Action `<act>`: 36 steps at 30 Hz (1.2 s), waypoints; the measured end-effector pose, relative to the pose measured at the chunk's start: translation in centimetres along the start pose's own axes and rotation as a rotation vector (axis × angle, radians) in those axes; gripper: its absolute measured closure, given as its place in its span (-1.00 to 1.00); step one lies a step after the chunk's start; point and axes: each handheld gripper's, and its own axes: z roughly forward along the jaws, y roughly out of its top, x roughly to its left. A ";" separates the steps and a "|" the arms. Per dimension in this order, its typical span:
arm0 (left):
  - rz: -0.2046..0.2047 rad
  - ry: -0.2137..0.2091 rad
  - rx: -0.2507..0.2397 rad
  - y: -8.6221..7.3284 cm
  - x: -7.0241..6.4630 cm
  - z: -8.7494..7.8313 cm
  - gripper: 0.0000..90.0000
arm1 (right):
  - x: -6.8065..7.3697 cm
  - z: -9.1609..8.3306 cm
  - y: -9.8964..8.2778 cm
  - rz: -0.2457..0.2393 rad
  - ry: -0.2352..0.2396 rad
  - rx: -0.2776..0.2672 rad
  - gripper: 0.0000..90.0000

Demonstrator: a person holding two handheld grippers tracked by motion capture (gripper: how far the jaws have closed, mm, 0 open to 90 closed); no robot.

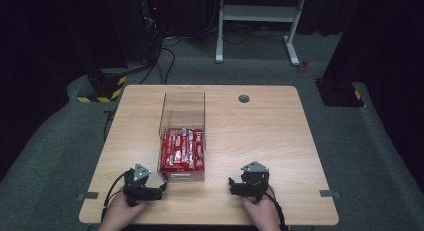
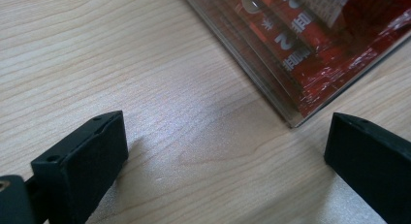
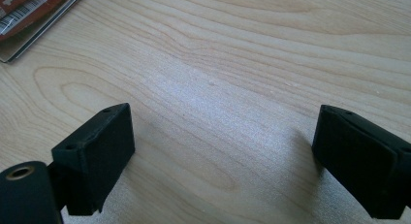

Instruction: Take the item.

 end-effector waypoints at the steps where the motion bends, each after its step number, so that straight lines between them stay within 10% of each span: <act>1: 0.000 0.000 0.000 0.0 0.0 0.0 -0.95 | 0.0 0.0 0.0 -0.001 0.000 -0.001 -0.83; 36: 0.000 0.001 -0.001 0.0 0.0 0.0 -0.95 | -0.4 -0.6 0.0 -0.019 0.018 -0.017 -0.76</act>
